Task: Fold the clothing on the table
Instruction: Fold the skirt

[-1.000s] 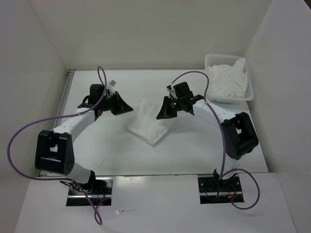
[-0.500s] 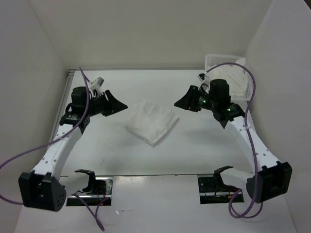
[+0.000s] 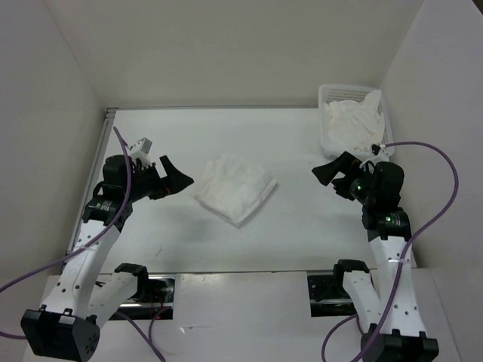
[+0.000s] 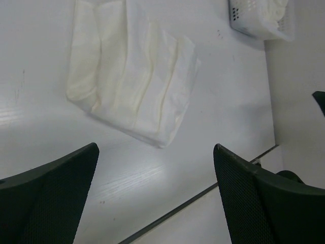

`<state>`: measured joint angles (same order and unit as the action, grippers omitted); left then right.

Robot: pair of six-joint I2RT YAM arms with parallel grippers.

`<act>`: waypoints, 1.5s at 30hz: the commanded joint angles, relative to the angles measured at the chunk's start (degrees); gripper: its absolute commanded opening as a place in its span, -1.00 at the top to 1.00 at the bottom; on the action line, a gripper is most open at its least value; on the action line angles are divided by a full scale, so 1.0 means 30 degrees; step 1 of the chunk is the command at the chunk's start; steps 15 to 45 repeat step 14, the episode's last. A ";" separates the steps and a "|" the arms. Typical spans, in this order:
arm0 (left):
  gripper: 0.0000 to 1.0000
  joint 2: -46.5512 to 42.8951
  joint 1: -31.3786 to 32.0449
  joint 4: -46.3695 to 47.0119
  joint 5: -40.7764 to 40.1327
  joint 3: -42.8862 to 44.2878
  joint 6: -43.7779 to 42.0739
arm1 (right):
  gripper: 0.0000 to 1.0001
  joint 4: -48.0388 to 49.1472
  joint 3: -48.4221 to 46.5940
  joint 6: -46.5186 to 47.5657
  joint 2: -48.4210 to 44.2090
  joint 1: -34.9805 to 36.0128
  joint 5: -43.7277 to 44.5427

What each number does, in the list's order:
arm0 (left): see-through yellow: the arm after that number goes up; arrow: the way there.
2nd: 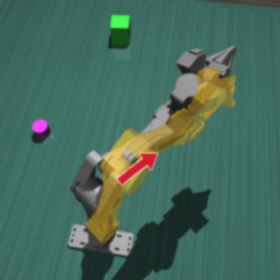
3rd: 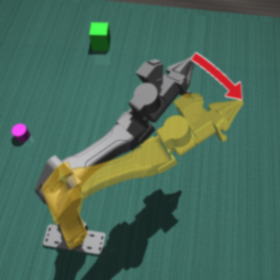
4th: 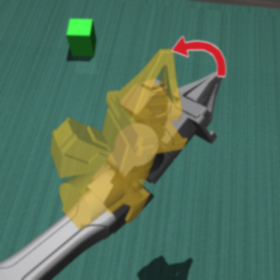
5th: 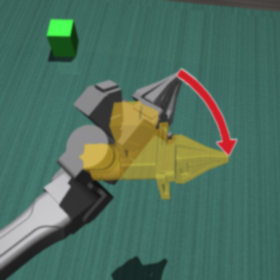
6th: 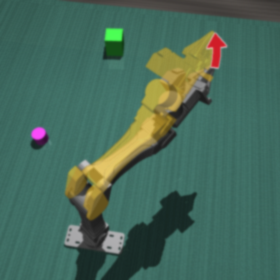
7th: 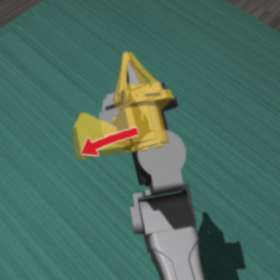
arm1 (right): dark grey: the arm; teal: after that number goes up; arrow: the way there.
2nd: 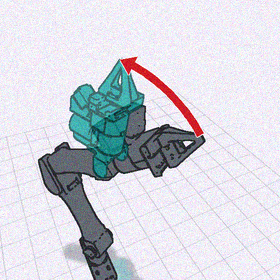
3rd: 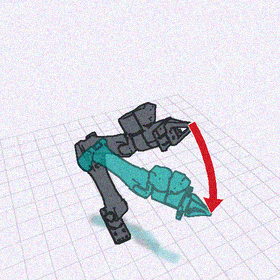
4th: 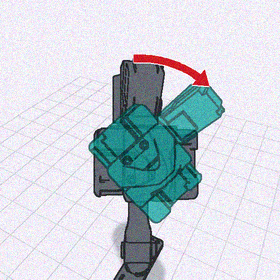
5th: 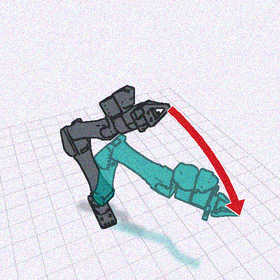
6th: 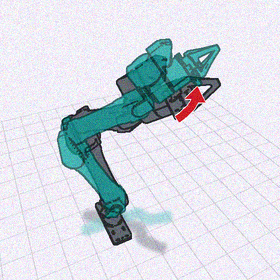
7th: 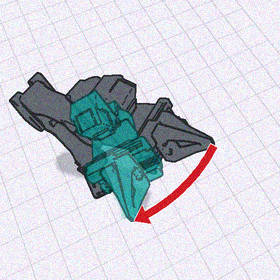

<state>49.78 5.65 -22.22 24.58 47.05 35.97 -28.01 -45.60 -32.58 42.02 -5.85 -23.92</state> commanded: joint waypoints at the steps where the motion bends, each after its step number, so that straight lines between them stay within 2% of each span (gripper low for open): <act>1: -1.00 -0.0363 -0.0038 -0.0239 -0.0663 -0.0358 -0.0766 | -1.00 -0.0185 0.0172 -0.0535 -0.0589 -0.0190 0.1408; 14: -1.00 -0.0919 -0.0038 -0.0709 -0.1718 -0.0946 -0.1119 | -1.00 -0.0185 0.0348 0.0047 0.2338 -0.0190 -0.0168; 45: -1.00 -0.0919 -0.0038 -0.0709 -0.1718 -0.0946 -0.1119 | -1.00 -0.0185 0.0348 0.0047 0.2338 -0.0190 -0.0168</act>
